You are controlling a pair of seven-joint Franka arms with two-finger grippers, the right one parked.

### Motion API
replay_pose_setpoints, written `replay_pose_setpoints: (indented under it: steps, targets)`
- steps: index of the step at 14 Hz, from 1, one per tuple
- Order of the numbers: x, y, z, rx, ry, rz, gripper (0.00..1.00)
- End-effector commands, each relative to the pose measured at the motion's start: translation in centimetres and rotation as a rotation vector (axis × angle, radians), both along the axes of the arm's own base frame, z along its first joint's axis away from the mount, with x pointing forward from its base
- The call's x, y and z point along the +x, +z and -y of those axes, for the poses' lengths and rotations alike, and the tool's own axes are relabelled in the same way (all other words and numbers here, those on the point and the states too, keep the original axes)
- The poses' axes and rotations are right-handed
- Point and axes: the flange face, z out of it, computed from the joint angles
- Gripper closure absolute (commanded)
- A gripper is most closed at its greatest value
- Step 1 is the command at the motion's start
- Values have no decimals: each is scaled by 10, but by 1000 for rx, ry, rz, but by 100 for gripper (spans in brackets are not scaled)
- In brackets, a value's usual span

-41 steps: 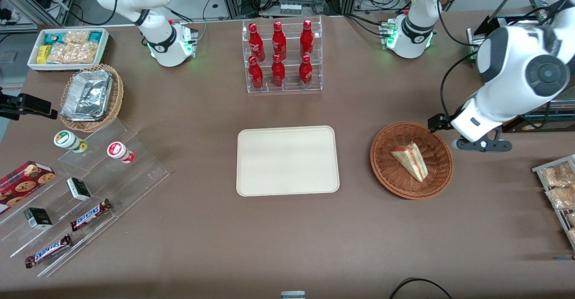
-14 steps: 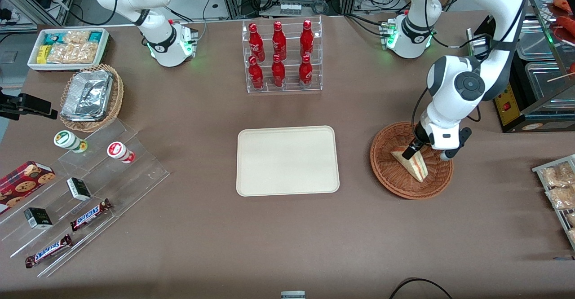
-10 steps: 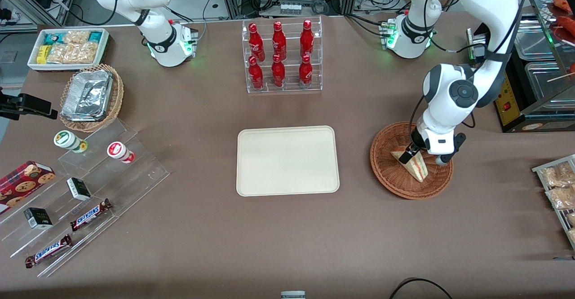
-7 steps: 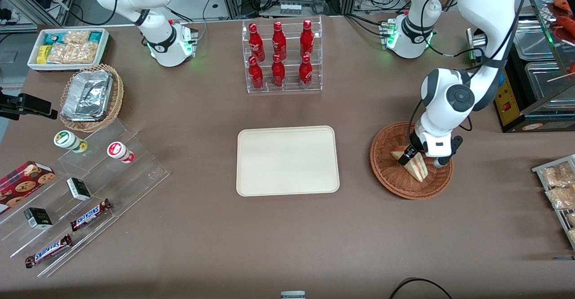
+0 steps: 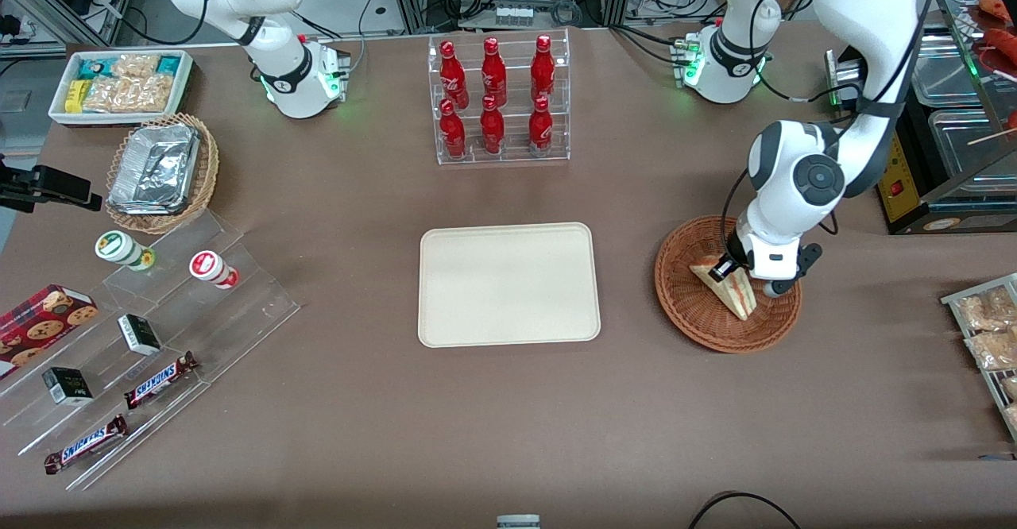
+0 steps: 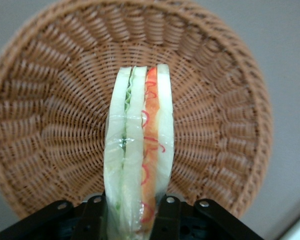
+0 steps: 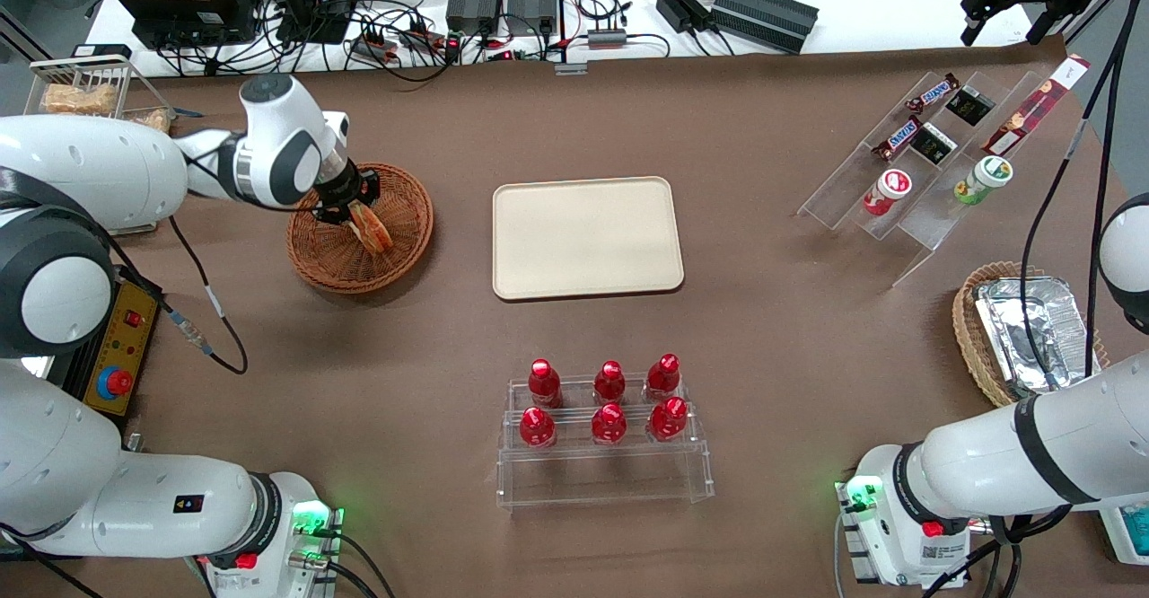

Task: Place sandwich from basket to tray
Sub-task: 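Carry the held sandwich with the left gripper over the cream tray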

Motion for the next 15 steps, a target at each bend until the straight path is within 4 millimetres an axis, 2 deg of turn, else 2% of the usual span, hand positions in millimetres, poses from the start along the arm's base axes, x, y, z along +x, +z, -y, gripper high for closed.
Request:
replay_pose_setpoints:
  steps: [1, 3, 6, 10, 13, 15]
  targets:
    - [39, 60, 12, 19, -93, -67, 100]
    - [54, 79, 38, 19, -190, -99, 100]
    - [60, 79, 80, 10, -316, -82, 100]
    - [71, 58, 166, 11, -467, -72, 100]
    - [61, 32, 240, 2, -534, -74, 100]
    - [49, 26, 288, 0, -507, -62, 100]
